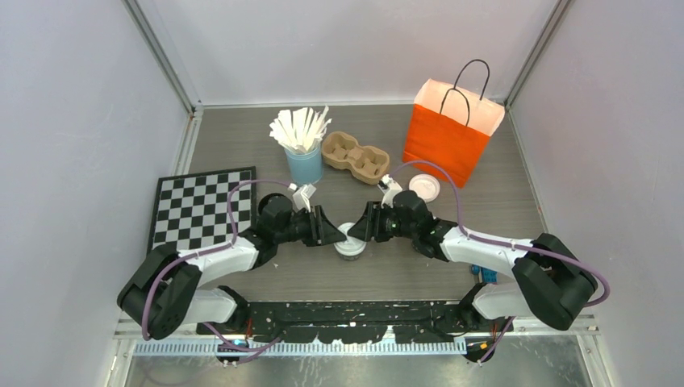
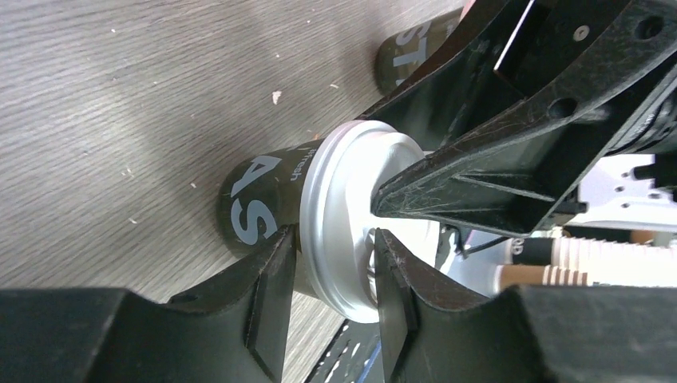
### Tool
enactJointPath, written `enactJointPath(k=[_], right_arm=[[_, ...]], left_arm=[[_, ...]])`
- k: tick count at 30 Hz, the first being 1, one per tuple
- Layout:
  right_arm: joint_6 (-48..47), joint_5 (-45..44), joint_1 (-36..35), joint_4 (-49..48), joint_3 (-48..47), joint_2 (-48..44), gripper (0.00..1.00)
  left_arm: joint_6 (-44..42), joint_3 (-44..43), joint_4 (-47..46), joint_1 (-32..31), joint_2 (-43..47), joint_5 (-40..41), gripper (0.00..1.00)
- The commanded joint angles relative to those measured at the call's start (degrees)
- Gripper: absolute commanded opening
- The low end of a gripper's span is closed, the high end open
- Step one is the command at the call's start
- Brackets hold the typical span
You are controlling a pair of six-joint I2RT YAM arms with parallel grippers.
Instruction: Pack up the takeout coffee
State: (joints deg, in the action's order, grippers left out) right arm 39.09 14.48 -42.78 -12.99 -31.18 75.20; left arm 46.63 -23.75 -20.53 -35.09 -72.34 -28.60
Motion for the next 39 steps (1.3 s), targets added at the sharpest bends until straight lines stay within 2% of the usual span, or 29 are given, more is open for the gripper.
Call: enactJointPath(k=[1, 5, 7, 13, 15, 21, 29, 39], right_arm=[[-1.17, -2.89, 0.26, 1.91, 4.26, 2.9, 0.51], [-2.75, -1.34, 0.36, 1.59, 3.68, 3.73, 0.51], [-3.72, 0.05, 0.47, 1.62, 3.38, 3.29, 0.52], [-7.77, 3.59, 1.14, 4.5, 1.56, 1.44, 0.52], [-8.92, 4.78, 1.57, 4.83, 1.2, 1.13, 0.52], [-11.93, 9.12, 2.75, 7.62, -2.07, 2.11, 0.52], [-14.03, 11.32, 2.87, 9.05, -4.93, 3.36, 0.52], [-14.84, 10.83, 2.89, 8.82, -5.11, 2.98, 0.52]], left_arm=[[5.8, 6.24, -4.45, -1.45, -5.04, 3.86, 0.25], [10.27, 8.37, -9.88, -3.62, -4.1, 5.39, 0.25], [10.48, 8.43, -10.18, -3.72, -1.6, 6.23, 0.31], [-0.83, 2.22, 7.92, -0.19, 9.52, 8.21, 0.54], [-4.33, -0.2, 11.99, 2.19, 11.32, 6.02, 0.57], [-9.9, -5.26, 19.41, 4.51, 9.74, 0.77, 0.57], [-11.1, -7.11, 16.06, 4.57, 3.3, -8.56, 0.57], [-9.33, -5.99, 9.96, 4.51, -1.88, -11.72, 0.57]])
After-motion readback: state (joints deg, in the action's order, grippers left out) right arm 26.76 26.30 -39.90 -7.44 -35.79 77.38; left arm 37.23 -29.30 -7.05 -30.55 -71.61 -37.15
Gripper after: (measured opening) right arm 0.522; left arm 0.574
